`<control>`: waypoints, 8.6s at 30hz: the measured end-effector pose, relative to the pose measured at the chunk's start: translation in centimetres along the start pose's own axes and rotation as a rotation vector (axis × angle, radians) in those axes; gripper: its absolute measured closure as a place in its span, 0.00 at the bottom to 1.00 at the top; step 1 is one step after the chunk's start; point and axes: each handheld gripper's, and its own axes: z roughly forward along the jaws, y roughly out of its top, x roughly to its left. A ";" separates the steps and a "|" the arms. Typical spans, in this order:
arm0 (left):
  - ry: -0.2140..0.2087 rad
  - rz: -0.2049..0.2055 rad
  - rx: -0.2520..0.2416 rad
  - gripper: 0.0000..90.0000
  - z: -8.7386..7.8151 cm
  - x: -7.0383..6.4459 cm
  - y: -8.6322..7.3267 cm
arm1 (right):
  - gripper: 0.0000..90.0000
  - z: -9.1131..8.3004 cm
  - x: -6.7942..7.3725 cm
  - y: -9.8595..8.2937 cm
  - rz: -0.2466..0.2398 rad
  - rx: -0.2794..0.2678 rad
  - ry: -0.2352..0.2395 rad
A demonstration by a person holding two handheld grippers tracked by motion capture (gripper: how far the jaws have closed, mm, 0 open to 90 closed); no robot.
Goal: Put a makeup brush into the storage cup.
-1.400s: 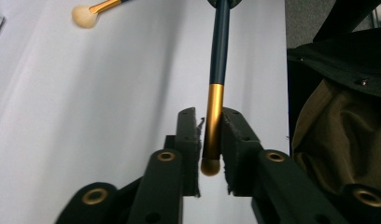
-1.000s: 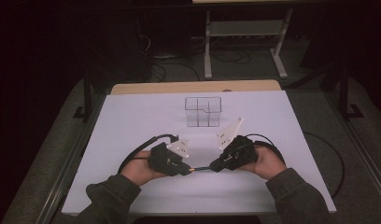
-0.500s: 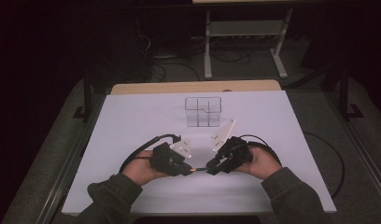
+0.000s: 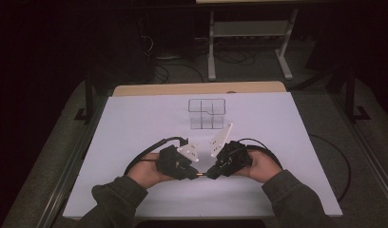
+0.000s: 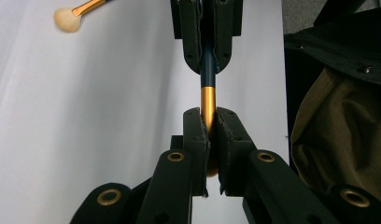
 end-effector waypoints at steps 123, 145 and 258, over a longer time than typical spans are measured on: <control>0.006 -0.094 -0.071 0.72 -2.9 0.6 -1.6 | 0.92 0.2 -0.6 0.4 0.022 -0.023 -0.003; -0.013 -0.070 -0.082 0.75 -2.1 0.6 -0.5 | 0.92 0.6 -0.2 0.7 0.007 -0.065 -0.015; 0.197 -0.337 -0.229 0.43 -2.6 -0.3 -11.3 | 0.91 -4.4 -8.0 2.5 0.138 -0.184 -0.126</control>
